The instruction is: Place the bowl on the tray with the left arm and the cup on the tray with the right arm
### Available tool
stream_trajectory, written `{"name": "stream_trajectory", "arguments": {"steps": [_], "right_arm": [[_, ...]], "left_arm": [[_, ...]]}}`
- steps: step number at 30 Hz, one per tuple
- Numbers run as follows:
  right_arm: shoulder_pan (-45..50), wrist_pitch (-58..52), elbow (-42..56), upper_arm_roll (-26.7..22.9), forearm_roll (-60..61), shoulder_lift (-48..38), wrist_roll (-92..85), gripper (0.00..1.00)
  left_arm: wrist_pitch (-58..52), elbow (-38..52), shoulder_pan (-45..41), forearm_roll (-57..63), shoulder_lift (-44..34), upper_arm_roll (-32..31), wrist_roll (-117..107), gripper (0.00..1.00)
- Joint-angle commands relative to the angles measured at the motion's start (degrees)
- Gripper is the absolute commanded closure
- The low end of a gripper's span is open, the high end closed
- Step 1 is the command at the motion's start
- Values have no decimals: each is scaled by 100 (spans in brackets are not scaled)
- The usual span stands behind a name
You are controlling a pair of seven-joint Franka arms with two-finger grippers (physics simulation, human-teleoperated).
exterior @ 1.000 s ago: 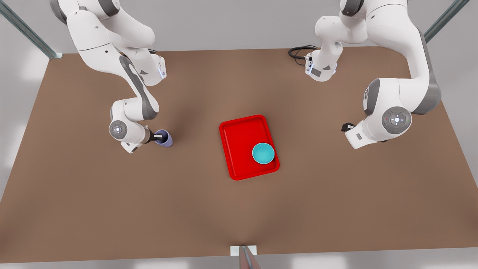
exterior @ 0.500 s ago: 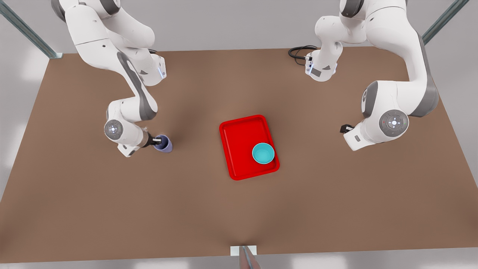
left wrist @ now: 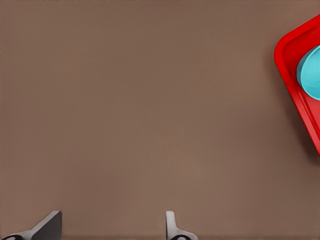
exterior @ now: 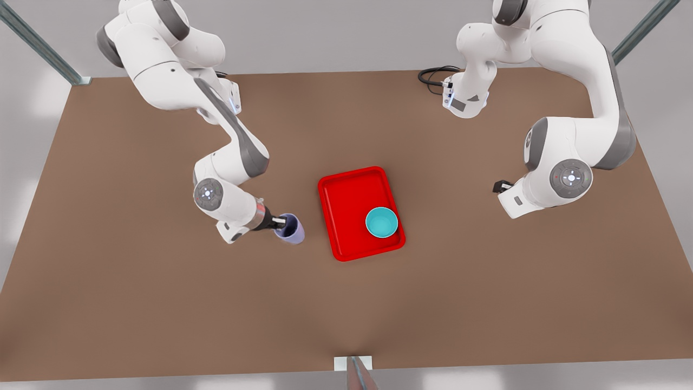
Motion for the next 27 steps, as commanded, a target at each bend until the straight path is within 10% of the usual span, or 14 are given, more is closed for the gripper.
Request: {"name": "stream_trajectory", "arguments": {"steps": [1, 25, 26, 27], "right_arm": [[46, -88, 74, 20, -44, 50, 56, 79], [1672, -238, 768, 231, -1054, 1519, 435, 78], [1672, -238, 777, 231, -1054, 1536, 452, 63], [1681, -177, 777, 231, -1089, 1536, 435, 11]], "left_arm": [[0, 0, 1, 0, 0, 0, 0, 0], [0, 26, 1, 0, 114, 18, 0, 0], [0, 26, 1, 0, 123, 18, 0, 0], [0, 26, 1, 0, 123, 18, 0, 0]]}}
